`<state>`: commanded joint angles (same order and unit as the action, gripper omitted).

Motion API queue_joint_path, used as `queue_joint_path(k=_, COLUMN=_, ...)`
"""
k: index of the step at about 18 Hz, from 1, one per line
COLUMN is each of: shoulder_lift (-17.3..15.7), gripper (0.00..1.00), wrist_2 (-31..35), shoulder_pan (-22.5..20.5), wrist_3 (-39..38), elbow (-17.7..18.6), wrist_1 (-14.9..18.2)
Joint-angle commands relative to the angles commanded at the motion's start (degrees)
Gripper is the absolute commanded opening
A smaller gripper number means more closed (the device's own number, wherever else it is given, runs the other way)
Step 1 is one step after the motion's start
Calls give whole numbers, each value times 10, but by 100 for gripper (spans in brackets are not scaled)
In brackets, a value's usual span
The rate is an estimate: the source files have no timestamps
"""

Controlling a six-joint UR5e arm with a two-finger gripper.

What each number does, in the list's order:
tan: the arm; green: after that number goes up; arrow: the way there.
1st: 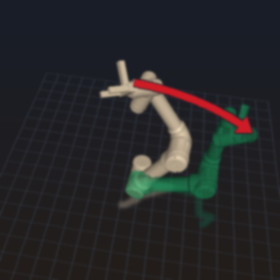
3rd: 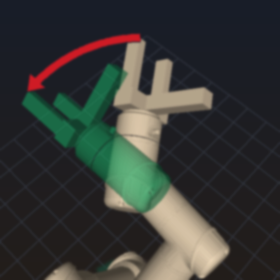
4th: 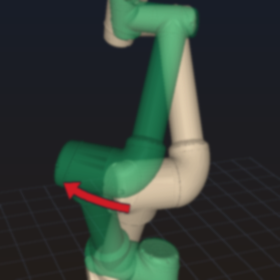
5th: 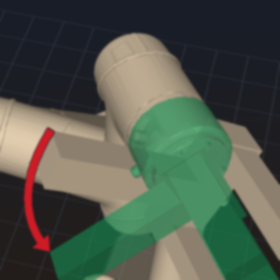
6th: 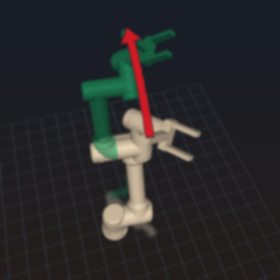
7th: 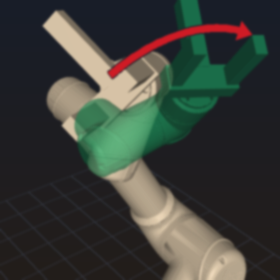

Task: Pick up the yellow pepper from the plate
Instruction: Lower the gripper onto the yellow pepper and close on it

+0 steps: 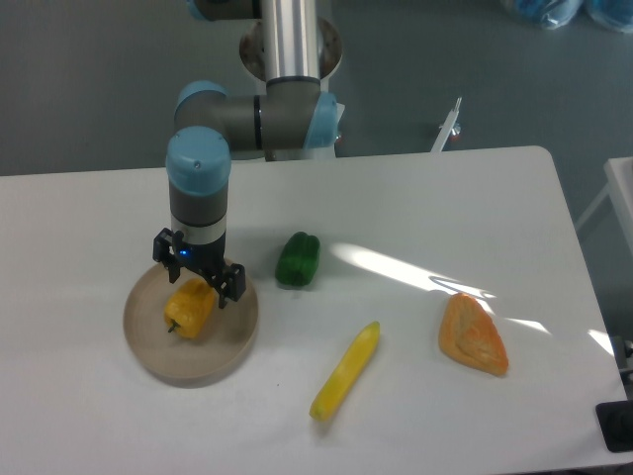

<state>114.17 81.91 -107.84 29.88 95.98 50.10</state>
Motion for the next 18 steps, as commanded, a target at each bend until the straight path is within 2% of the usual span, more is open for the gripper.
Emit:
queue_joint_path(k=7, shoulder_lift=7, gripper=100, wrist_2=0, shoulder_pan=4, wrist_3=-1, elbow=0, wrist_1=-4)
queue_joint_path(k=10, shoulder_lift=14, gripper=99, wrist_2=0, shoulder_pan=6, wrist_3=-1, elbow=0, wrist_1=-21)
queue_joint_path(k=18, shoulder_lift=15, gripper=53, wrist_2=0, shoulder_pan=6, wrist_3=0, elbow=-1, wrist_1=-22)
